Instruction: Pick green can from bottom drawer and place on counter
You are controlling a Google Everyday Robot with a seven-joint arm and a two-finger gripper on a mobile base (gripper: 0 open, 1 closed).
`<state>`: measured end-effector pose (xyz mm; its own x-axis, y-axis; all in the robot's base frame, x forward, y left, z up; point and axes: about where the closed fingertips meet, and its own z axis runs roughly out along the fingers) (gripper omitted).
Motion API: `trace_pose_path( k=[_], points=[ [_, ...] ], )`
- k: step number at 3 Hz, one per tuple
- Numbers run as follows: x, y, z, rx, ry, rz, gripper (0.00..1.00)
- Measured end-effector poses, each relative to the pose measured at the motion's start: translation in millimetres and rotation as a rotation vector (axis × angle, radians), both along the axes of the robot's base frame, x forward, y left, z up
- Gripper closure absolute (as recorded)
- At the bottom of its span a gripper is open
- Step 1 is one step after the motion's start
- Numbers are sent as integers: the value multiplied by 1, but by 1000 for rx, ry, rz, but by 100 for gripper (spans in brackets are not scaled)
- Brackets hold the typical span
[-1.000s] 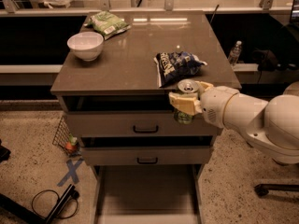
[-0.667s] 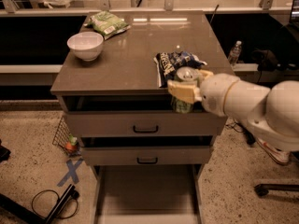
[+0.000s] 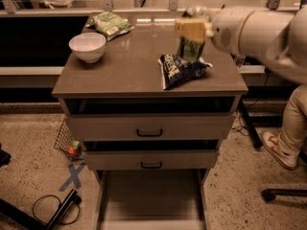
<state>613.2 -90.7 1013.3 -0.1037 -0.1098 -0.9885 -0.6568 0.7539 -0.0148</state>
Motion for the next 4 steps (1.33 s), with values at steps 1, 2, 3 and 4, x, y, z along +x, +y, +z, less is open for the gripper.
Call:
trace_pose_path(
  k=[1, 2, 3, 4],
  points=[
    [82, -22, 36, -16, -18, -34, 100],
    [144, -9, 42, -48, -18, -23, 100],
    [205, 29, 31, -45, -4, 4, 100],
    [243, 49, 37, -37, -28, 9, 100]
  ],
)
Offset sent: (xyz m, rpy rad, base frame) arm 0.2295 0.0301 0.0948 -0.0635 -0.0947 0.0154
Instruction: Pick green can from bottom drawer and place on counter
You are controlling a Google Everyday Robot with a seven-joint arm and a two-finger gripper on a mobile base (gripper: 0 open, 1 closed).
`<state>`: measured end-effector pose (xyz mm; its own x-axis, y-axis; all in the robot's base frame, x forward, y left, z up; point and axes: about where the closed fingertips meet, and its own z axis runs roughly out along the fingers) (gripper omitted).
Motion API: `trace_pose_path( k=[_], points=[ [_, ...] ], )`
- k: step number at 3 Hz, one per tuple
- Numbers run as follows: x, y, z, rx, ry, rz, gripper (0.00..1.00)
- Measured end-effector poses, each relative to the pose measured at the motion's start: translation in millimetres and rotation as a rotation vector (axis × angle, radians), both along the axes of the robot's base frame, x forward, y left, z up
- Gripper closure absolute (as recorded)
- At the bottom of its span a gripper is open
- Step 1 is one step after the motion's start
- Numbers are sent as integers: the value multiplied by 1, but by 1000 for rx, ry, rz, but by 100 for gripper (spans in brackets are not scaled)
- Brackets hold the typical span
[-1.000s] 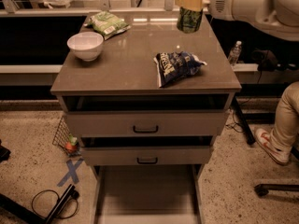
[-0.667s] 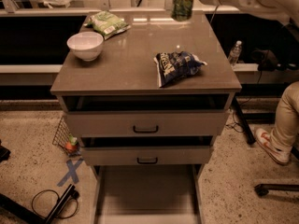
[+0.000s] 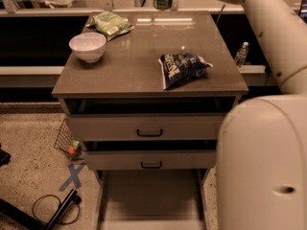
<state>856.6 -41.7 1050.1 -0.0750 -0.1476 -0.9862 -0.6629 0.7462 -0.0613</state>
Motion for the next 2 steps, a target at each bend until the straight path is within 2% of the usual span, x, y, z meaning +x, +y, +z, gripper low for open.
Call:
trace_pose_path(
  k=[1, 2],
  points=[
    [7, -4, 17, 11, -34, -15, 100],
    [15, -9, 6, 11, -16, -36, 100]
  ],
)
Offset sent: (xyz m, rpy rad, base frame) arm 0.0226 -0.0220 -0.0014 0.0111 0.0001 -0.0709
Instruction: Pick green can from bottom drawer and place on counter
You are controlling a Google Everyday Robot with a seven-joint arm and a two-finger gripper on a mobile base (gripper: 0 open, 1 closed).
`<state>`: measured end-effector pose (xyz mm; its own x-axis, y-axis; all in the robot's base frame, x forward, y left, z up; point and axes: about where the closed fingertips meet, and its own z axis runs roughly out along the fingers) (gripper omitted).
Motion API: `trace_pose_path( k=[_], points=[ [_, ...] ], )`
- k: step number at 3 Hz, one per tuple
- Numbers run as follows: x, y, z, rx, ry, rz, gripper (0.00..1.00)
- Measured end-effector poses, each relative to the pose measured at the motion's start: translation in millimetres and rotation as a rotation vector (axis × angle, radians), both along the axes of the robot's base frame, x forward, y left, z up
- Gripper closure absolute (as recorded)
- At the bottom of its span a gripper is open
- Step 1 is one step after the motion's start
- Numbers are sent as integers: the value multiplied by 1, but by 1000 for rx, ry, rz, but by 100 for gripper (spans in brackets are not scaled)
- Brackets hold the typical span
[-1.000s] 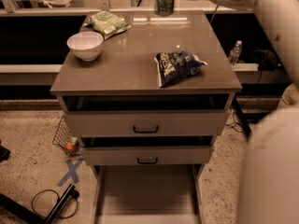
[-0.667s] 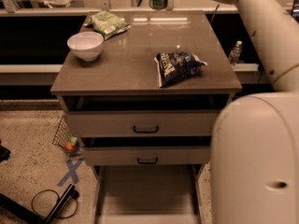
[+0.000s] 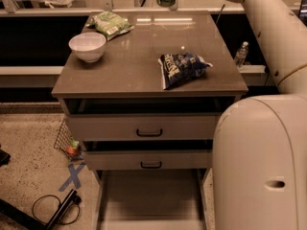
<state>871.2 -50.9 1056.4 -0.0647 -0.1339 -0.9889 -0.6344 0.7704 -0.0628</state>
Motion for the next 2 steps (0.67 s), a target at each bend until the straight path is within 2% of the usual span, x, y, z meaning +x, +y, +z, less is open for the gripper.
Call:
trace_pose_path(
  k=[1, 2],
  points=[
    [35, -2, -35, -13, 58, -36, 100],
    [51, -8, -50, -20, 83, -63, 100]
  ],
)
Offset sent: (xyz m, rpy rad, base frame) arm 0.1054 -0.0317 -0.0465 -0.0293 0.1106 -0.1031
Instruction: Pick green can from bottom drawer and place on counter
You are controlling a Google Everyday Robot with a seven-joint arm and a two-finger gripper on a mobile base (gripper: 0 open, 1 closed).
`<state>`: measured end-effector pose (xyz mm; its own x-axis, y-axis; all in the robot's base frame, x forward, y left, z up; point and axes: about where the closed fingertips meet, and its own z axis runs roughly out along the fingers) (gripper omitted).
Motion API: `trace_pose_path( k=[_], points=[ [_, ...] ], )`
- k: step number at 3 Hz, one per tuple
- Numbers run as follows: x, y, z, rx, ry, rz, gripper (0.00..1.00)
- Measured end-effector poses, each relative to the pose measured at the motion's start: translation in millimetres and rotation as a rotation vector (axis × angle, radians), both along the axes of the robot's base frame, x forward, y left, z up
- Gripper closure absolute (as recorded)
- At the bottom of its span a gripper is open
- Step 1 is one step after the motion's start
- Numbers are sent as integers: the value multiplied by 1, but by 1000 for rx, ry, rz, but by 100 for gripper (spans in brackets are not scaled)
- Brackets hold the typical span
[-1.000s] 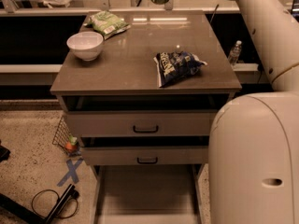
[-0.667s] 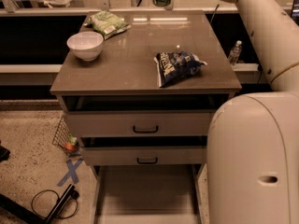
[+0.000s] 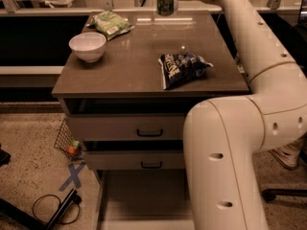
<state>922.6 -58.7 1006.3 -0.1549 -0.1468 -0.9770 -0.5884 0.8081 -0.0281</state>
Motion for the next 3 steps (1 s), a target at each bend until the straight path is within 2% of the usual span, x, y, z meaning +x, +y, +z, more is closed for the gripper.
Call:
trace_pose_path(
  k=[3],
  points=[
    [35, -23, -67, -22, 62, -86, 100]
  ],
)
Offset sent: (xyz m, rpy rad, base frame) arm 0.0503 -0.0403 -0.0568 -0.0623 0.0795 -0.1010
